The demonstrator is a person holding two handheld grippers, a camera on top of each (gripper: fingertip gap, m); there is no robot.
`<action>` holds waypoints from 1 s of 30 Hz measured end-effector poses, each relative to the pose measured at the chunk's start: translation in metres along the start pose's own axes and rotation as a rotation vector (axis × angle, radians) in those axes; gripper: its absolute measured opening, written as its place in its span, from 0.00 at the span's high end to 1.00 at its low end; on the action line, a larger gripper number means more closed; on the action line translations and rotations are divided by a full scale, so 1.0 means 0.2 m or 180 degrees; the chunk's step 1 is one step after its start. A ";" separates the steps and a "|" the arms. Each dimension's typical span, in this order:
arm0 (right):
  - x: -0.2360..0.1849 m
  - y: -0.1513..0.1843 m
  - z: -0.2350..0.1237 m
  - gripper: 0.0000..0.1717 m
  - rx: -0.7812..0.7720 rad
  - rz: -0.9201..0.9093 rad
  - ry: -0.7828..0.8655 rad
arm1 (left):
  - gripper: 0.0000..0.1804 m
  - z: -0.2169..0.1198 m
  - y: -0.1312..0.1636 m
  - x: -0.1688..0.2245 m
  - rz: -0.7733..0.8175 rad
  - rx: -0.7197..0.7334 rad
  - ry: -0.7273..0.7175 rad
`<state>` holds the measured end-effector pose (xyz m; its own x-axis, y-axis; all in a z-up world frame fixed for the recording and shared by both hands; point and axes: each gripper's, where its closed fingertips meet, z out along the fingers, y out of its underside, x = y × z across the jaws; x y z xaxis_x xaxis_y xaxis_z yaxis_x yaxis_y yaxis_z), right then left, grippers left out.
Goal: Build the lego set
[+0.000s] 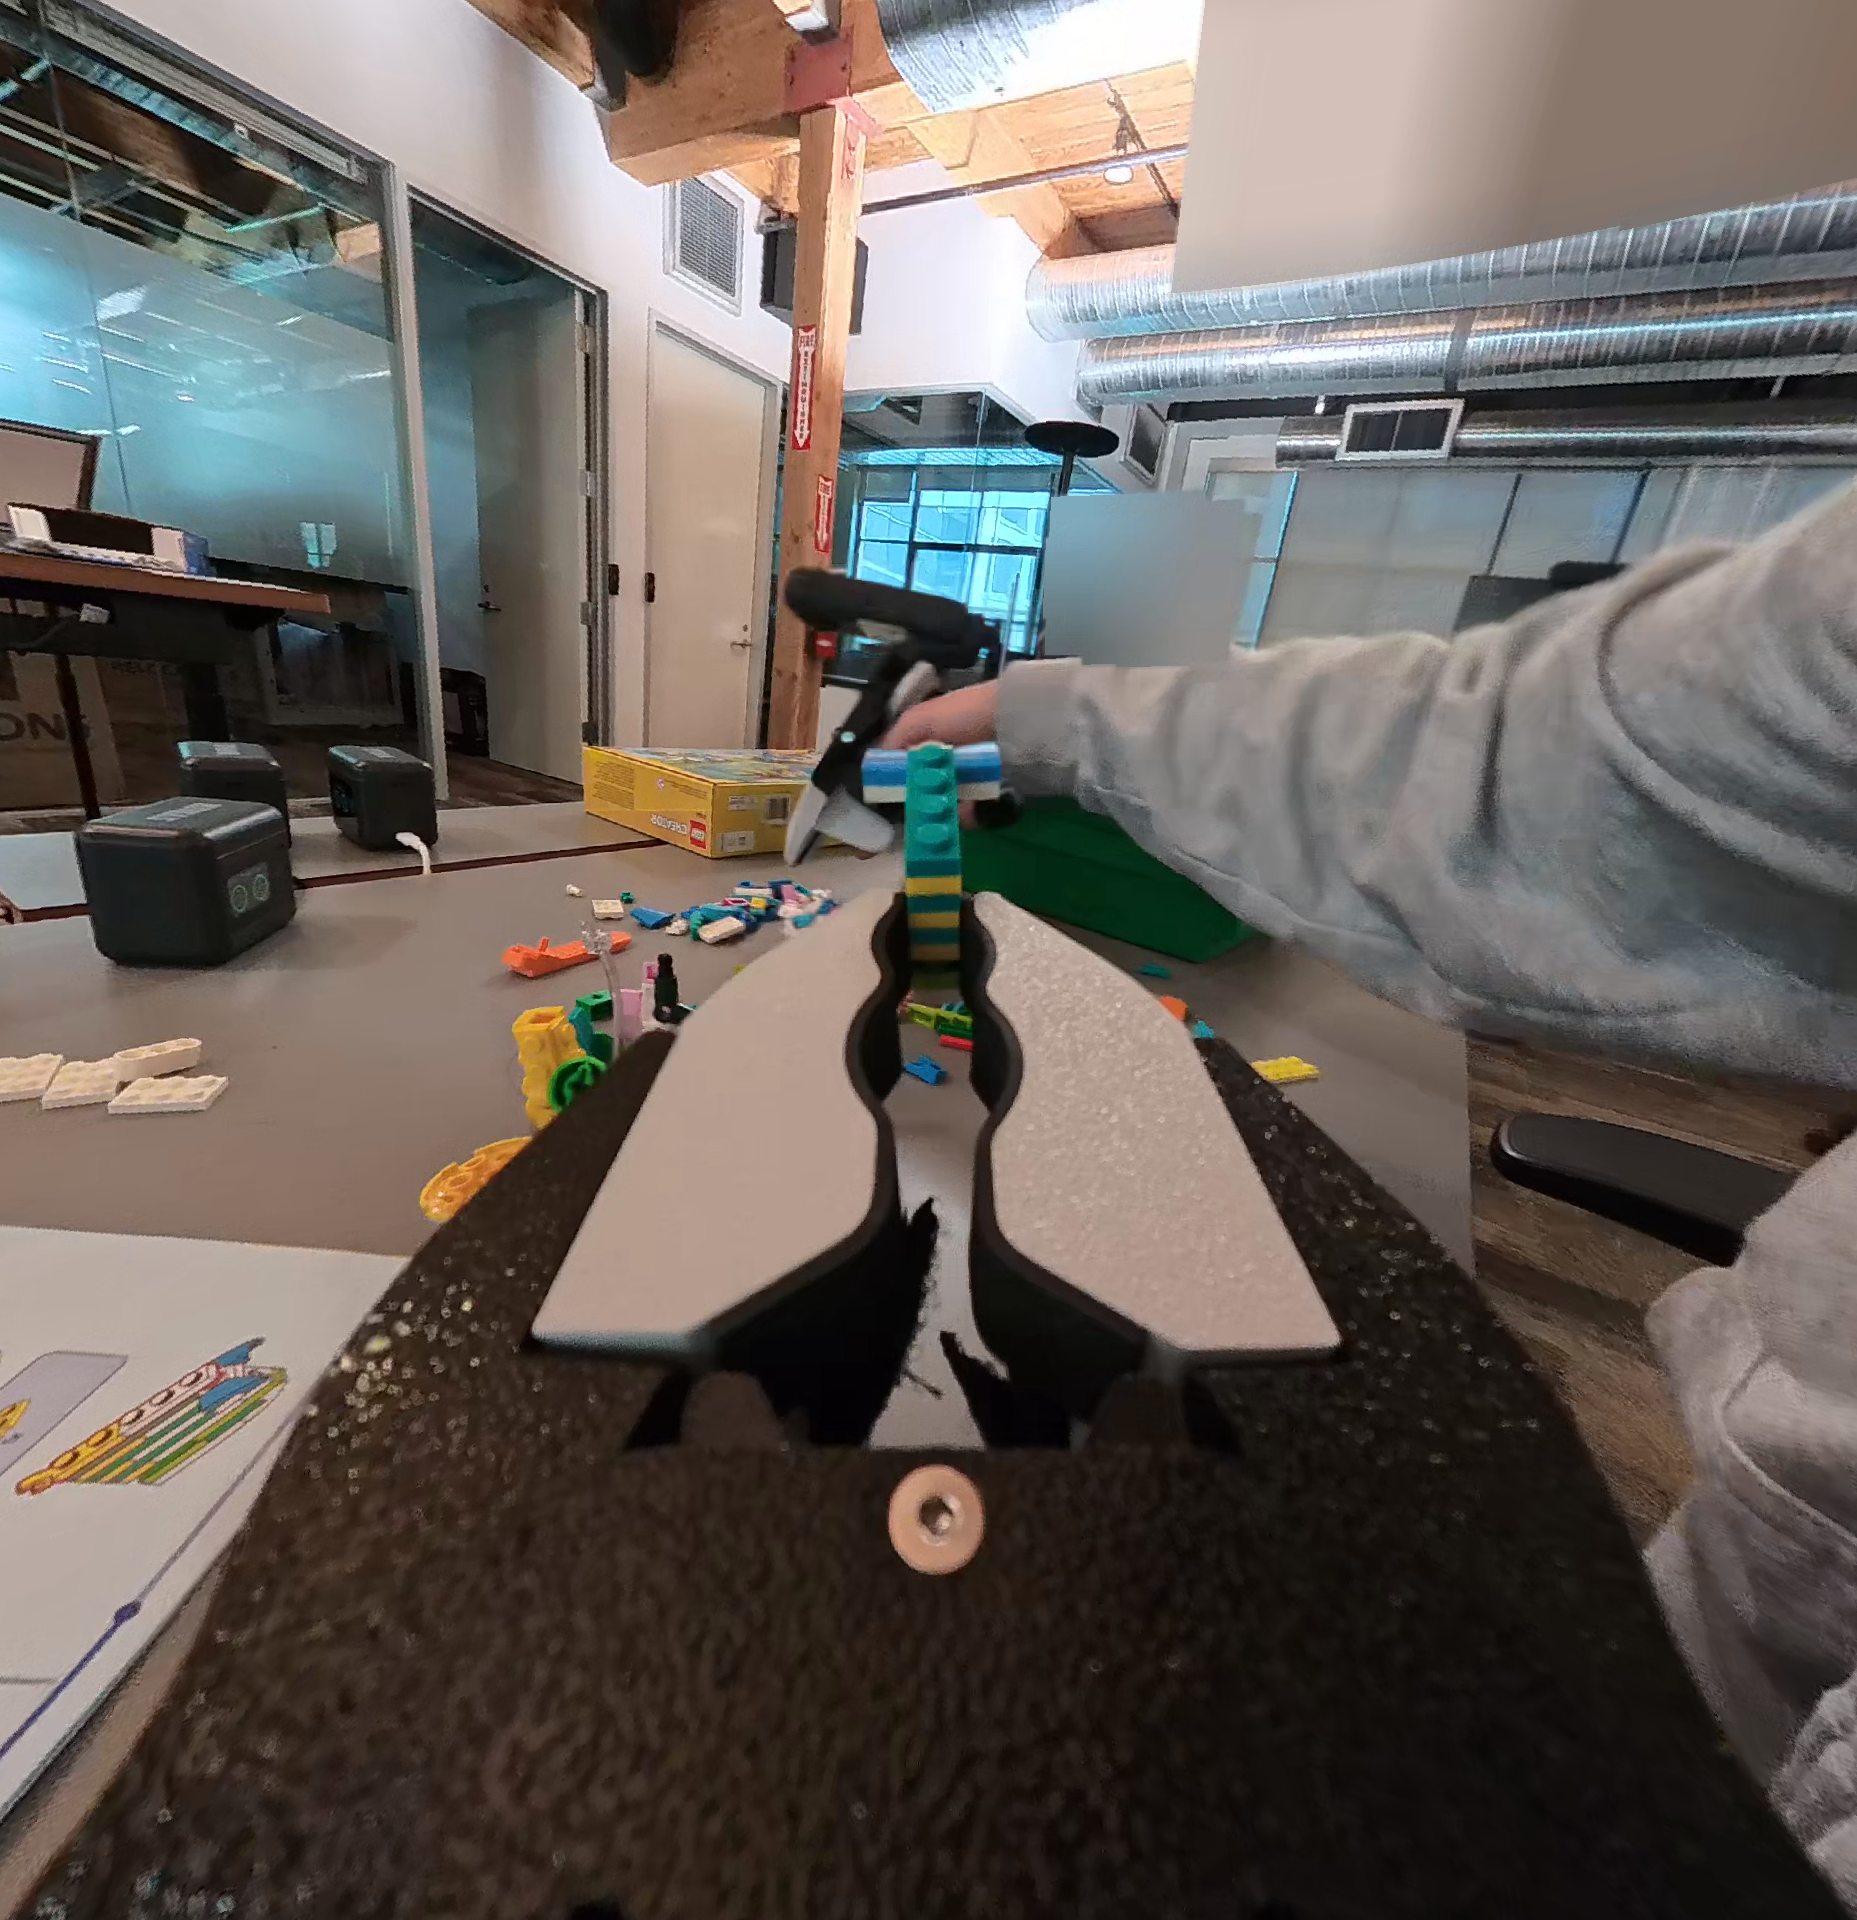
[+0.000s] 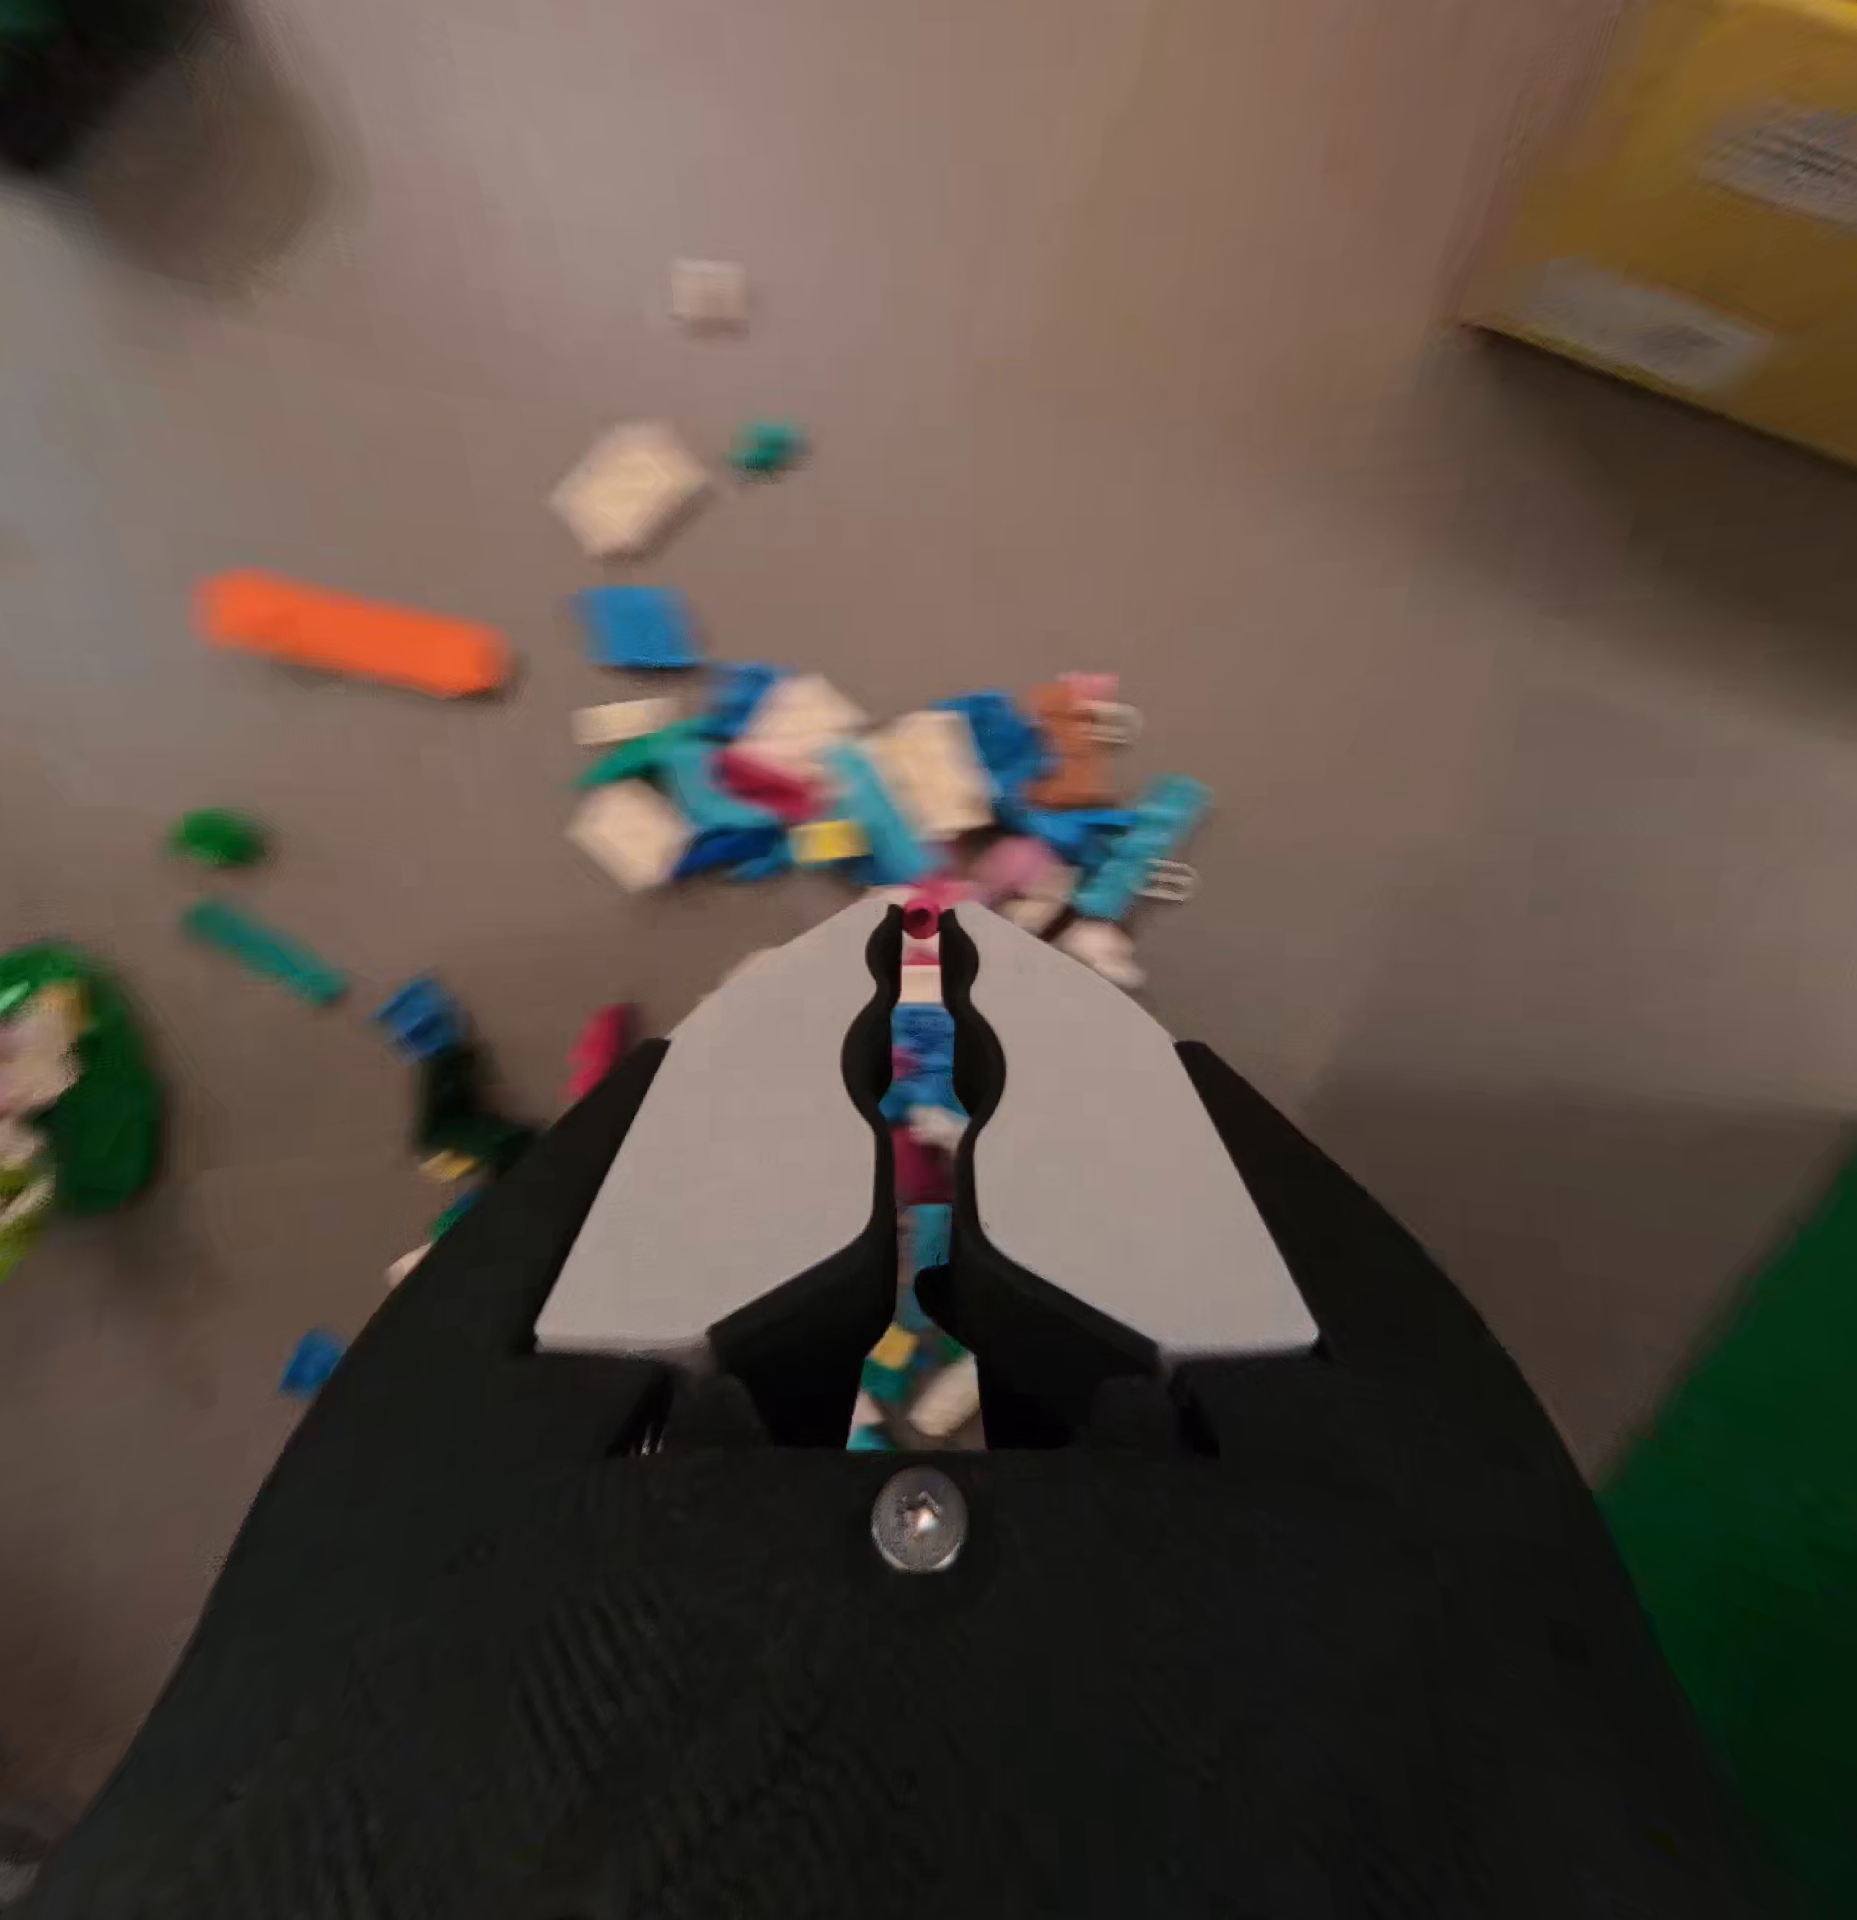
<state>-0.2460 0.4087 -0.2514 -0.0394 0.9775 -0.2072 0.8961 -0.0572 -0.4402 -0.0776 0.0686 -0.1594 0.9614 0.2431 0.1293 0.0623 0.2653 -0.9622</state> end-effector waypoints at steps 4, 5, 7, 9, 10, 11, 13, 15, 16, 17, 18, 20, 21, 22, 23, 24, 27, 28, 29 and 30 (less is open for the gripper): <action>-0.66 0.21 -0.12 0.97 0.0309 -0.1186 -0.1250 | 0.95 -0.04 -0.04 -0.07 0.0262 0.0144 -0.0399; -0.84 0.33 -0.16 0.97 0.0283 -0.1508 -0.1665 | 0.95 -0.05 -0.05 -0.08 0.0347 0.0164 -0.0502; -1.06 0.53 -0.19 0.97 0.0258 -0.2092 -0.1926 | 0.95 -0.05 -0.05 -0.09 0.0386 0.0174 -0.0557; -1.16 0.69 -0.15 0.97 0.0223 -0.2644 -0.1729 | 0.95 -0.05 -0.04 -0.09 0.0371 0.0148 -0.0542; -1.20 0.74 -0.13 0.97 0.0249 -0.2929 -0.1562 | 0.95 -0.05 -0.04 -0.09 0.0376 0.0152 -0.0542; -1.23 0.79 -0.11 0.97 0.0288 -0.3214 -0.1405 | 0.95 -0.05 -0.05 -0.09 0.0384 0.0156 -0.0539; -1.29 0.86 -0.09 0.97 0.0385 -0.3735 -0.1147 | 0.95 -0.05 -0.04 -0.08 0.0397 0.0137 -0.0516; -1.34 0.90 -0.08 0.97 0.0488 -0.4090 -0.0939 | 0.95 -0.04 -0.04 -0.07 0.0418 0.0124 -0.0501; -1.35 0.91 -0.07 0.97 0.0491 -0.4243 -0.0798 | 0.95 -0.04 -0.04 -0.07 0.0428 0.0121 -0.0496; -1.35 0.92 -0.05 0.97 0.0481 -0.4400 -0.0674 | 0.95 -0.04 -0.04 -0.07 0.0433 0.0116 -0.0491; -1.33 0.93 -0.04 0.97 0.0459 -0.4538 -0.0547 | 0.95 -0.04 -0.03 -0.07 0.0431 0.0111 -0.0485; -1.30 0.95 -0.01 0.97 0.0381 -0.4726 -0.0347 | 0.95 -0.04 -0.03 -0.07 0.0416 0.0102 -0.0469; -1.32 0.95 -0.01 0.97 0.0432 -0.4767 -0.0365 | 0.95 -0.04 -0.03 -0.07 0.0405 0.0101 -0.0462; -1.32 0.95 -0.01 0.97 0.0413 -0.4755 -0.0381 | 0.95 -0.04 -0.03 -0.07 0.0393 0.0103 -0.0457; -1.32 0.96 -0.01 0.97 0.0397 -0.4706 -0.0388 | 0.95 -0.04 -0.03 -0.07 0.0380 0.0104 -0.0453; -1.32 0.96 -0.01 0.97 0.0380 -0.4637 -0.0412 | 0.95 -0.04 -0.03 -0.07 0.0367 0.0104 -0.0448; -1.32 0.97 -0.02 0.94 0.0311 -0.4432 -0.0613 | 0.95 -0.04 -0.03 -0.07 0.0338 0.0103 -0.0434; -1.32 0.98 -0.02 0.94 0.0298 -0.4363 -0.0682 | 0.95 -0.04 -0.03 -0.07 0.0332 0.0102 -0.0429; -1.32 0.98 -0.03 0.94 0.0295 -0.4309 -0.0731 | 0.95 -0.04 -0.03 -0.07 0.0325 0.0100 -0.0425; -1.32 0.98 -0.03 0.94 0.0291 -0.4271 -0.0767 | 0.95 -0.04 -0.03 -0.07 0.0320 0.0099 -0.0421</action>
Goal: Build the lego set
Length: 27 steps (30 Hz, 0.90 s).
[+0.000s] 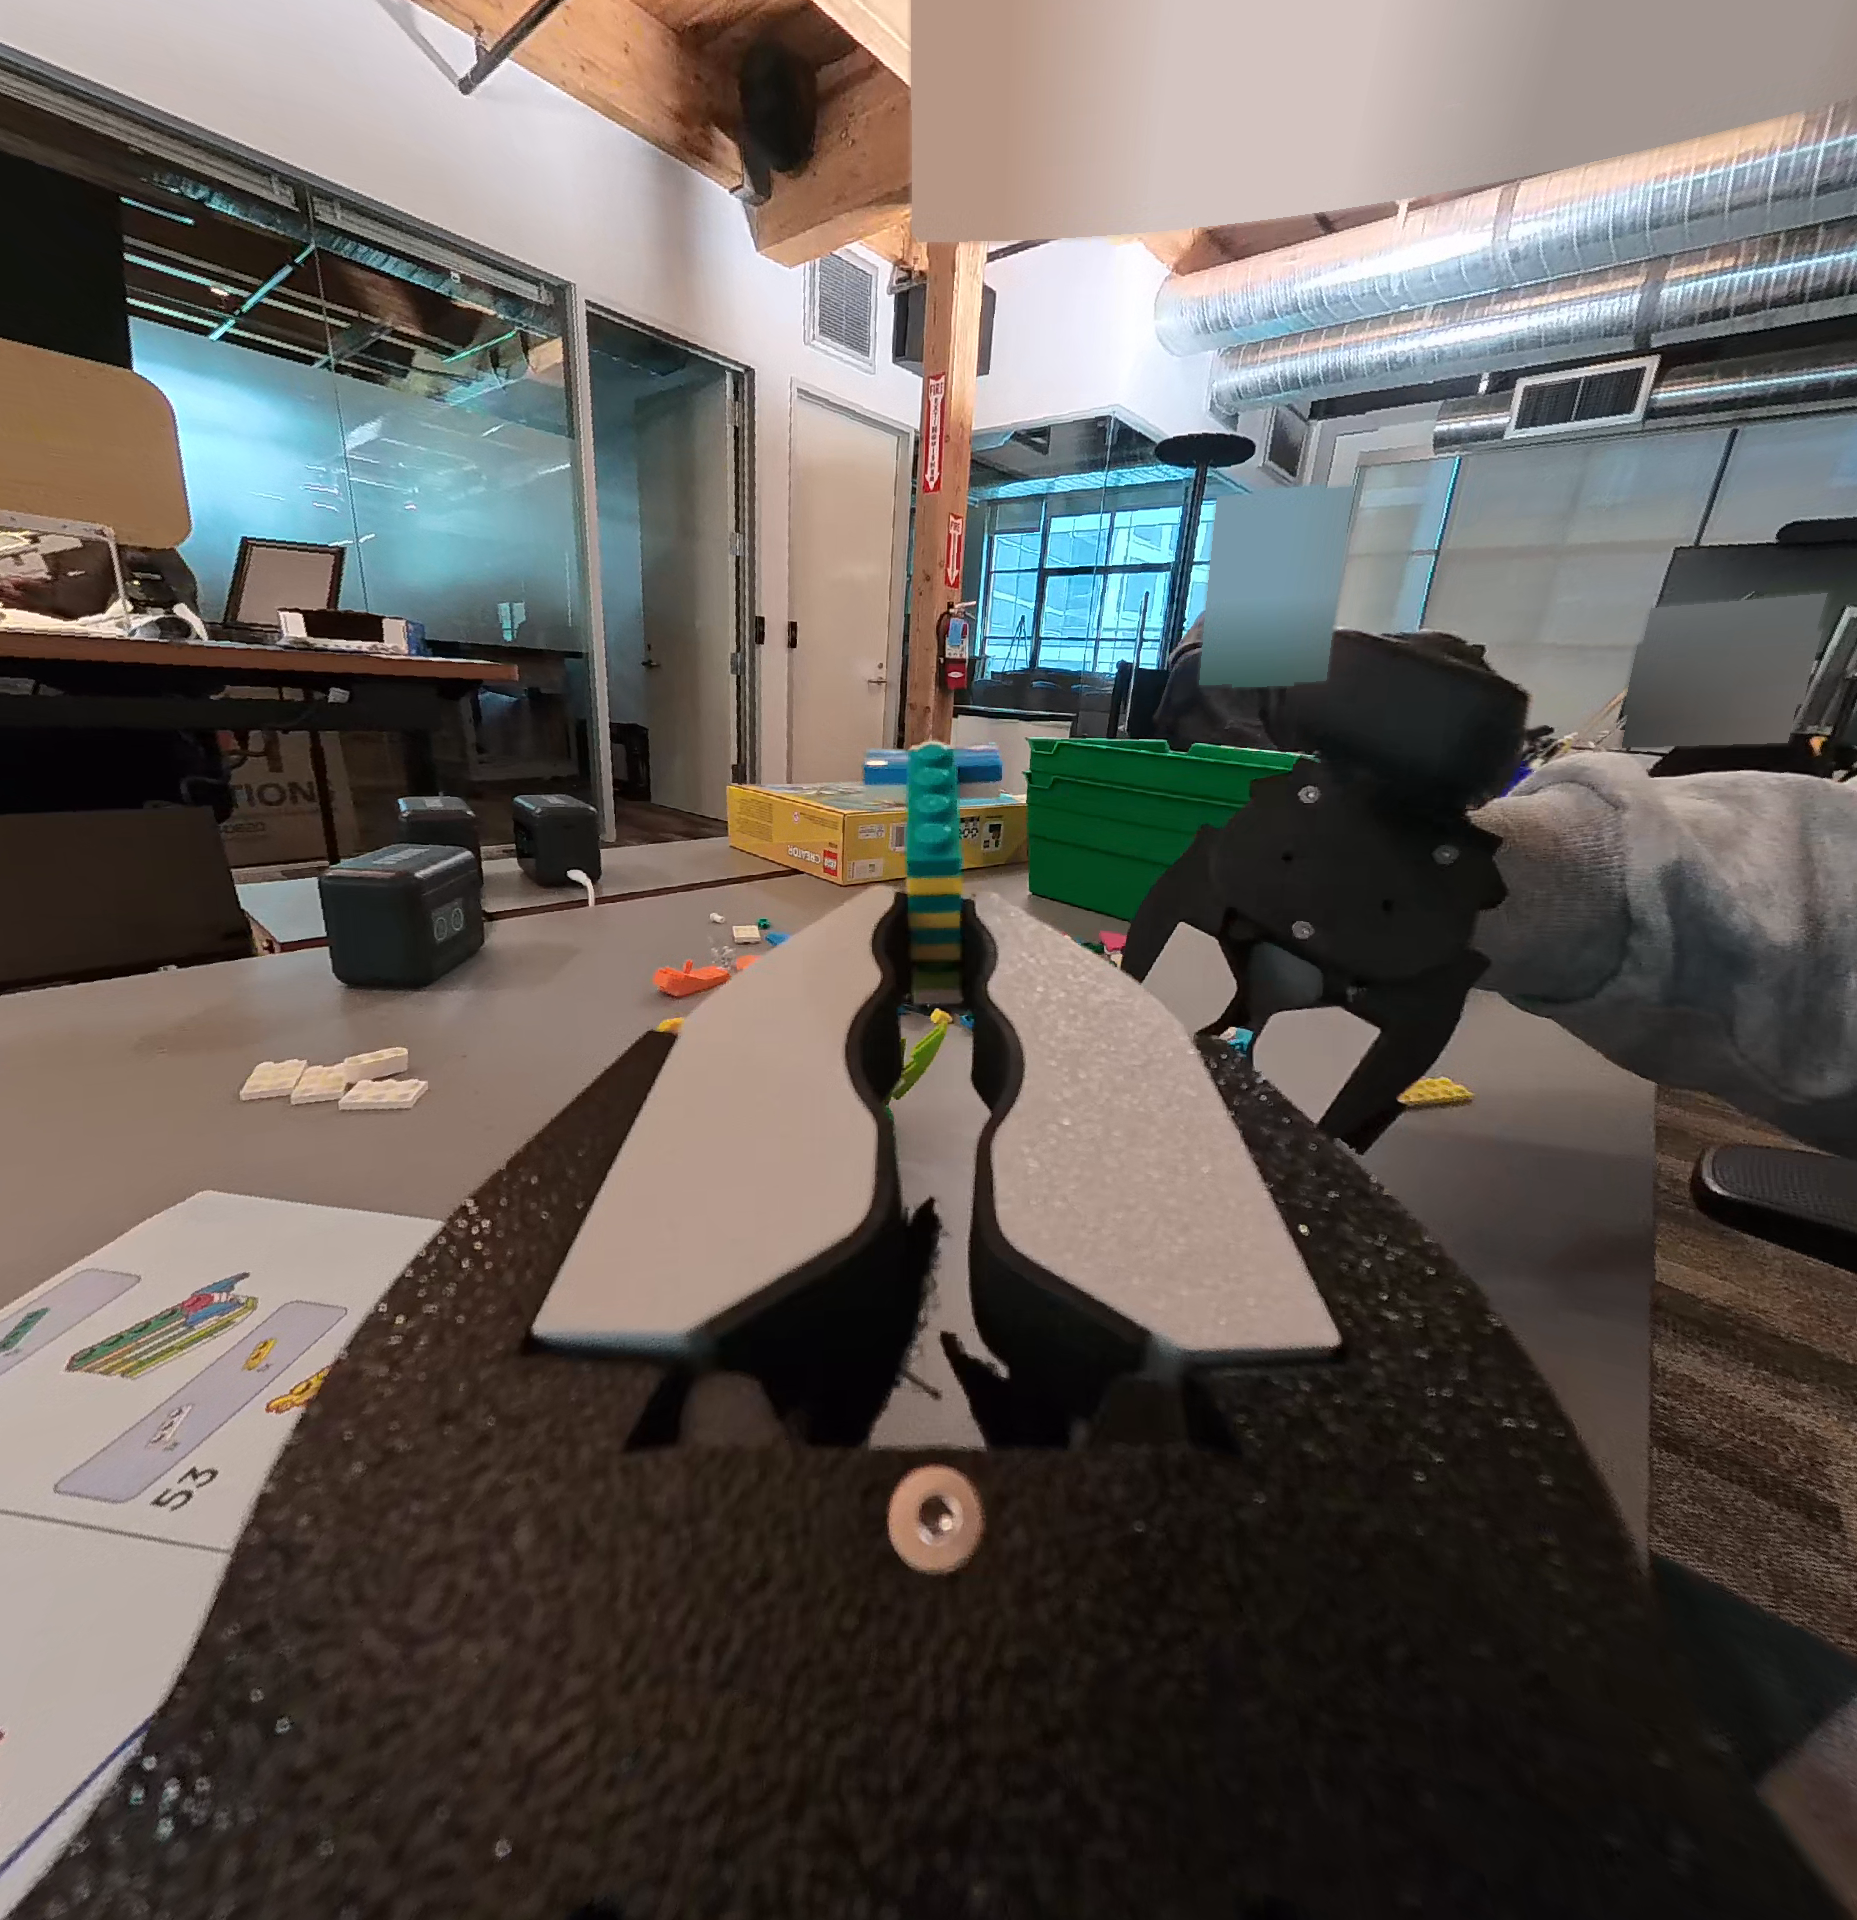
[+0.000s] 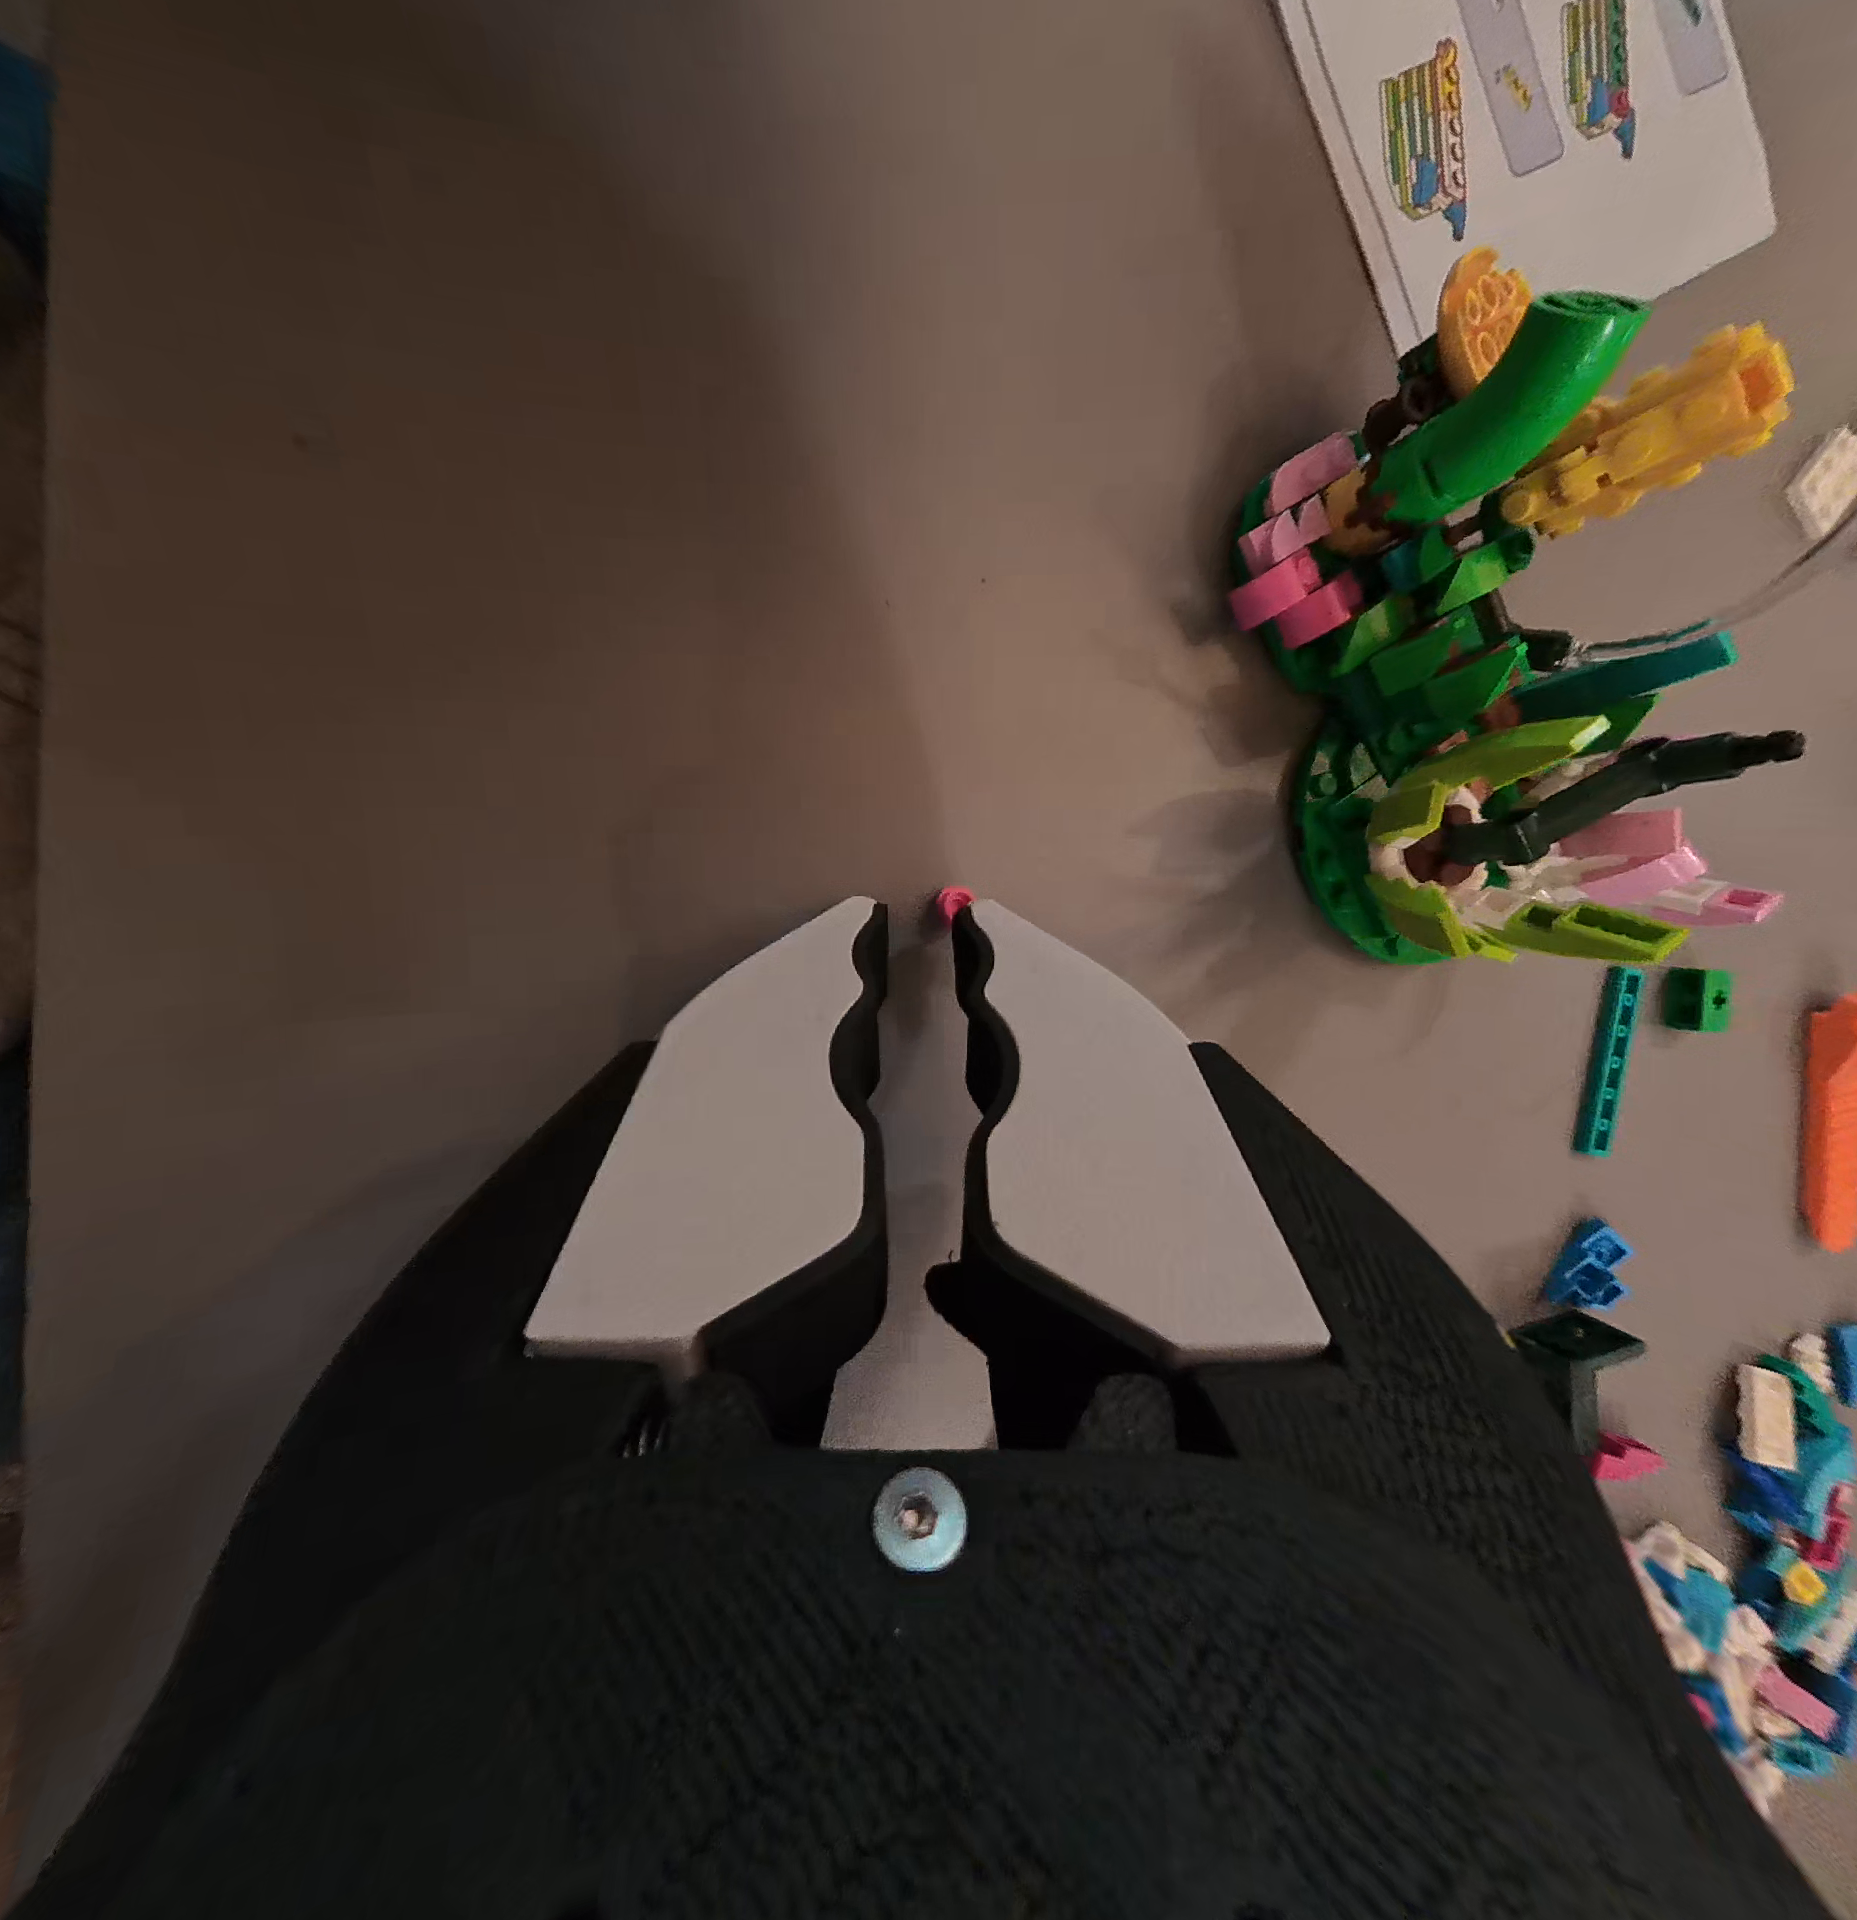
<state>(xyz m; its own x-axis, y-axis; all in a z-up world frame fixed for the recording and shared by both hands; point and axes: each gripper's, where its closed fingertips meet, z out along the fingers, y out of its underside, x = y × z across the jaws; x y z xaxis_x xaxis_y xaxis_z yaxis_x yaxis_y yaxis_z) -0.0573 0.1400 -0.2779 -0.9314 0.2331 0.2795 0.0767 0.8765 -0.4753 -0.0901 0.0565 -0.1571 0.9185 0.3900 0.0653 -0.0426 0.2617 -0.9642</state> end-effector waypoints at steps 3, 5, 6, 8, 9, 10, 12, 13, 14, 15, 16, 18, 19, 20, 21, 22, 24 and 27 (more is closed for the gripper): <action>0.01 0.00 0.00 0.93 0.0051 0.0218 -0.0027 | 0.95 0.00 0.00 0.00 -0.0015 -0.0002 0.0009; 0.02 -0.01 0.01 0.93 0.0133 0.0428 -0.0077 | 0.95 0.00 0.00 0.00 -0.0020 -0.0005 0.0017; 0.02 -0.01 0.01 0.93 0.0171 0.0518 -0.0113 | 0.95 0.00 0.00 0.00 -0.0023 -0.0006 0.0022; 0.02 0.00 0.02 0.93 0.0180 0.0662 -0.0157 | 0.95 0.00 0.00 0.00 -0.0027 -0.0007 0.0026; 0.02 0.00 0.02 0.93 0.0171 0.0702 -0.0192 | 0.95 0.00 0.00 0.00 -0.0029 -0.0007 0.0028; 0.02 0.00 0.03 0.93 0.0200 0.0740 -0.0212 | 0.95 0.00 0.00 0.00 -0.0029 -0.0007 0.0031; 0.02 0.00 0.03 0.94 0.0197 0.0784 -0.0245 | 0.95 0.00 0.00 0.00 -0.0031 -0.0007 0.0033; 0.02 0.00 0.03 0.94 0.0187 0.0786 -0.0267 | 0.95 0.00 0.00 0.00 -0.0031 -0.0008 0.0034; 0.02 0.00 0.03 0.95 0.0171 0.0767 -0.0274 | 0.95 0.00 0.00 0.00 -0.0031 -0.0009 0.0034; 0.02 0.00 0.03 0.97 0.0144 0.0725 -0.0269 | 0.95 0.00 0.00 0.00 -0.0031 -0.0009 0.0035; 0.01 0.01 0.03 0.97 0.0115 0.0668 -0.0257 | 0.95 0.00 0.00 0.00 -0.0029 -0.0008 0.0035; 0.02 0.01 0.02 0.97 0.0055 0.0550 -0.0203 | 0.95 0.00 0.00 0.00 -0.0027 -0.0010 0.0037; 0.02 0.00 0.02 0.97 0.0044 0.0493 -0.0168 | 0.95 0.00 0.00 0.00 -0.0025 -0.0011 0.0040; 0.03 -0.01 0.01 0.97 0.0050 0.0438 -0.0116 | 0.95 0.00 0.00 0.01 -0.0022 -0.0014 0.0044; 0.04 -0.02 0.01 0.97 0.0064 0.0385 -0.0052 | 0.95 0.00 0.00 0.01 -0.0023 -0.0028 0.0044; 0.06 -0.03 0.00 0.97 0.0081 0.0322 0.0031 | 0.95 0.00 0.01 0.01 -0.0030 -0.0059 0.0052; 0.10 -0.07 -0.04 0.97 0.0121 0.0111 0.0305 | 0.95 0.01 0.03 0.01 -0.0051 -0.0149 0.0097; 0.19 -0.14 -0.11 0.97 0.0141 -0.0487 0.0991 | 0.95 0.01 0.05 0.02 -0.0057 -0.0269 0.0117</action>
<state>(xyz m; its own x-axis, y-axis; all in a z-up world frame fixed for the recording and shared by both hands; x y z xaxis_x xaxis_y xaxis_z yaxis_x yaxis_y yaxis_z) -0.0879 0.1337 -0.2357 -0.7772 0.2239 0.5881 -0.0773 0.8936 -0.4422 -0.0878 0.0627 -0.1657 0.9327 0.3528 0.0747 0.0059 0.1921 -0.9814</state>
